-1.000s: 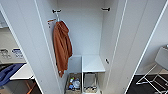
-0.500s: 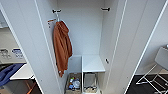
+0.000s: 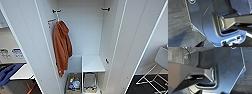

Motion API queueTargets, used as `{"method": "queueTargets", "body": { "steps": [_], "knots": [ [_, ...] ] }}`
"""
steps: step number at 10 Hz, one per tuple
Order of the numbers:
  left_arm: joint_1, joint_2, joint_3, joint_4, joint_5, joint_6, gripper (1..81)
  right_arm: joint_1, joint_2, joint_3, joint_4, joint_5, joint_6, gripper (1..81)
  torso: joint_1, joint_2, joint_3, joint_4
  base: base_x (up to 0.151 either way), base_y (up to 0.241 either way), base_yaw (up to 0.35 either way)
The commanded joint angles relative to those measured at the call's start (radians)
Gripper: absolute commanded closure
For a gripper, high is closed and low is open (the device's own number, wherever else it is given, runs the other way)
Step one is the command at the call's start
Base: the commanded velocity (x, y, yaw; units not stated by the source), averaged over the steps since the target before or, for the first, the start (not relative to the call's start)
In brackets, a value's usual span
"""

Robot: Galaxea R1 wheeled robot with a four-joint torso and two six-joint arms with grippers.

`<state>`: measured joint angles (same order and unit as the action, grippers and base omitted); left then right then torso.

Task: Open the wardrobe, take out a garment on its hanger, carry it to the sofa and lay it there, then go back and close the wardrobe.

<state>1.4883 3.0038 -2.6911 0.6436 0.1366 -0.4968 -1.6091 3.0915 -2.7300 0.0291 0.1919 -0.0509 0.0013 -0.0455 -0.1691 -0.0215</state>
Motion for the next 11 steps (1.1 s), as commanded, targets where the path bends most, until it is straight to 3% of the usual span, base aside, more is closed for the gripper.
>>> {"method": "queueTargets", "body": {
  "steps": [1, 5, 11],
  "knots": [
    [-0.039, -0.011, -0.004, -0.559, -0.020, 0.461, 1.0, 0.024, 0.011, 0.004, 0.002, -0.060, 0.002, 1.0, 0.000, 0.000, 0.000, 0.000, 0.000, 0.000, 0.000],
    [-0.081, -0.009, -0.030, -0.555, -0.018, 0.480, 1.0, 0.040, 0.005, 0.004, 0.002, -0.153, 0.005, 1.0, 0.000, 0.000, 0.000, 0.000, 0.000, 0.000, 0.000],
    [-0.081, -0.014, -0.029, -0.556, -0.034, 0.480, 1.0, 0.034, 0.005, 0.009, -0.003, -0.147, -0.001, 1.0, 0.000, 0.000, 0.000, 0.000, 0.000, 0.000, 0.000]
  ]
}}
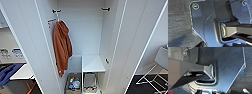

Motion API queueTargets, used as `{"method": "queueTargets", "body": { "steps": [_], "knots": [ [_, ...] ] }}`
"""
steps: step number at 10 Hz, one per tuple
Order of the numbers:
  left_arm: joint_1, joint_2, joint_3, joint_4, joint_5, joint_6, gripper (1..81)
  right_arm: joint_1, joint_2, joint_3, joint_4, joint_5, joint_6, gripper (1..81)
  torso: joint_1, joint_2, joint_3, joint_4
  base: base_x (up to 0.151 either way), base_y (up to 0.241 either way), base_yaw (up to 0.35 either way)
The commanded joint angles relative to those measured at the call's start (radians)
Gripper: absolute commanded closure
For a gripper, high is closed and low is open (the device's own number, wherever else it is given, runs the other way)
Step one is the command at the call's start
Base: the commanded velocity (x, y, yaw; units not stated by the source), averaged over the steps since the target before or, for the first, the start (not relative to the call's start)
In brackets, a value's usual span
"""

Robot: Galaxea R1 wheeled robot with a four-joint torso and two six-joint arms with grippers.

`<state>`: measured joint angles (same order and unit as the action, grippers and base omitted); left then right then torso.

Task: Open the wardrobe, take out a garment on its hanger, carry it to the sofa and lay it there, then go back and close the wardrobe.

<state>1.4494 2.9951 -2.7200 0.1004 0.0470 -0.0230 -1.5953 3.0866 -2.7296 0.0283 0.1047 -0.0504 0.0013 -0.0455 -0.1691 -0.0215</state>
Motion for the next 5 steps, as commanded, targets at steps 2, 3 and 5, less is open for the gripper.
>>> {"method": "queueTargets", "body": {
  "steps": [2, 3, 5],
  "knots": [
    [-0.042, -0.005, 0.002, -0.013, 0.056, 0.006, 1.0, 0.017, 0.008, 0.008, 0.004, -0.054, 0.000, 1.0, 0.000, 0.000, 0.000, 0.000, 0.039, 0.000, 0.000],
    [-0.042, -0.005, 0.002, -0.013, 0.056, 0.006, 1.0, 0.019, 0.008, 0.008, 0.002, -0.054, 0.000, 1.0, -0.001, 0.000, 0.000, 0.000, 0.078, 0.000, 0.000],
    [-0.042, -0.004, 0.002, -0.013, 0.056, 0.006, 1.0, 0.019, 0.011, 0.007, 0.002, -0.056, -0.002, 1.0, -0.001, -0.001, 0.000, 0.000, 0.084, 0.000, 0.000]
  ]
}}
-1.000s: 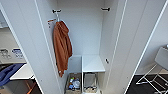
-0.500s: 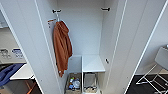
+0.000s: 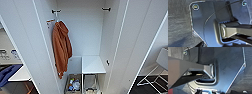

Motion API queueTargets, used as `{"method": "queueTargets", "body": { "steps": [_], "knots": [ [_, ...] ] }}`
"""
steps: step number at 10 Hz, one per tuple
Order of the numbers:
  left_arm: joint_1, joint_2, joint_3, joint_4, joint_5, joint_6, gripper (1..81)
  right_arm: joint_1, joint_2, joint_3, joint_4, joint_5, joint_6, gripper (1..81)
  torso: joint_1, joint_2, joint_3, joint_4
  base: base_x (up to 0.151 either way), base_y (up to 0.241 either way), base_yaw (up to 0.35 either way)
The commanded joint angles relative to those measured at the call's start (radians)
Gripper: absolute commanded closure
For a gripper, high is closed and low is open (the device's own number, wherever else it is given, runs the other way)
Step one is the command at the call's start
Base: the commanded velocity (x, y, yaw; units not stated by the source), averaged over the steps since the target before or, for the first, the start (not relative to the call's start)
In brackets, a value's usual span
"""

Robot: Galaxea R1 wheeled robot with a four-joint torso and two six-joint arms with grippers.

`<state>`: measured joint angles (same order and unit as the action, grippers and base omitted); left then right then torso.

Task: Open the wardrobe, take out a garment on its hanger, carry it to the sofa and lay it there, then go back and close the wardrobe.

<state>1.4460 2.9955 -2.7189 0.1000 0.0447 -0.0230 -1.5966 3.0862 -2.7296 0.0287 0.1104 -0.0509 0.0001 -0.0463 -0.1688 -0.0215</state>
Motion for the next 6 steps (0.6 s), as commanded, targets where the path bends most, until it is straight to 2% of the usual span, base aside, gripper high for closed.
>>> {"method": "queueTargets", "body": {
  "steps": [1, 6],
  "knots": [
    [-0.038, -0.004, 0.001, -0.013, 0.058, 0.006, 1.0, 0.022, 0.012, 0.008, 0.002, -0.060, -0.001, 1.0, 0.000, 0.000, 0.000, 0.000, 0.088, 0.000, 0.000],
    [-0.038, -0.004, 0.002, -0.013, 0.057, 0.006, 1.0, 0.026, 0.018, 0.008, -0.004, -0.070, -0.001, 1.0, 0.000, 0.000, 0.000, 0.000, 0.090, 0.000, 0.000]
  ]
}}
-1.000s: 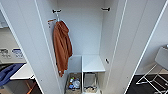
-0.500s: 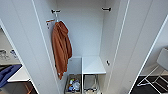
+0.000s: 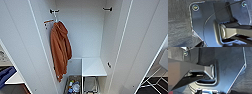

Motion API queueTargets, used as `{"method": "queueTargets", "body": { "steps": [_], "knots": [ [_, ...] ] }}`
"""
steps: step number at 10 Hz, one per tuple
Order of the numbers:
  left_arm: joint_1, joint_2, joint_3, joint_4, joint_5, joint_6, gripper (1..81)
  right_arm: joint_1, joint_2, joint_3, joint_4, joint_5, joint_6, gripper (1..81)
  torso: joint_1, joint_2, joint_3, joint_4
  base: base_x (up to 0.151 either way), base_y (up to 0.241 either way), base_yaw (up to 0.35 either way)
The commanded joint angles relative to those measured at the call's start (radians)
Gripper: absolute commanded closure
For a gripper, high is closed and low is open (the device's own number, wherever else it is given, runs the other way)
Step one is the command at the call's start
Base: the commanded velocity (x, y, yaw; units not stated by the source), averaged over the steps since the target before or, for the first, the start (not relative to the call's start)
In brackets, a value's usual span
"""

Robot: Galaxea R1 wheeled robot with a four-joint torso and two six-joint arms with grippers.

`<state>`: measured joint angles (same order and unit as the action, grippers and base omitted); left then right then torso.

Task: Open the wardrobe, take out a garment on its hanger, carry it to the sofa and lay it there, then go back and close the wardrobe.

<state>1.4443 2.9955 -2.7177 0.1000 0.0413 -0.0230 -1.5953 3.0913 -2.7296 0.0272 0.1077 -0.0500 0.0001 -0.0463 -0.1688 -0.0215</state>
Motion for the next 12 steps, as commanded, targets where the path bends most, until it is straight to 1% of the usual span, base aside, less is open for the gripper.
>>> {"method": "queueTargets", "body": {
  "steps": [1, 5, 9, 12],
  "knots": [
    [-0.037, -0.004, 0.001, -0.013, 0.060, 0.006, 1.0, 0.025, 0.013, 0.008, -0.003, -0.069, -0.004, 1.0, 0.000, 0.000, 0.000, 0.000, 0.089, 0.000, 0.000],
    [-0.037, -0.003, 0.001, -0.013, 0.060, 0.006, 1.0, 0.033, 0.011, 0.007, -0.006, -0.062, -0.002, 1.0, 0.000, 0.000, 0.000, 0.000, 0.090, 0.000, 0.000],
    [-0.037, -0.003, 0.001, -0.011, 0.061, 0.006, 1.0, 0.044, 0.006, 0.010, 0.002, -0.069, -0.004, 1.0, 0.000, 0.000, 0.000, 0.000, 0.090, 0.000, 0.000],
    [-0.037, -0.006, 0.002, -0.013, 0.062, 0.006, 1.0, 0.047, 0.002, 0.012, 0.002, -0.071, 0.006, 1.0, 0.000, 0.000, 0.000, 0.000, 0.082, 0.000, 0.000]
  ]
}}
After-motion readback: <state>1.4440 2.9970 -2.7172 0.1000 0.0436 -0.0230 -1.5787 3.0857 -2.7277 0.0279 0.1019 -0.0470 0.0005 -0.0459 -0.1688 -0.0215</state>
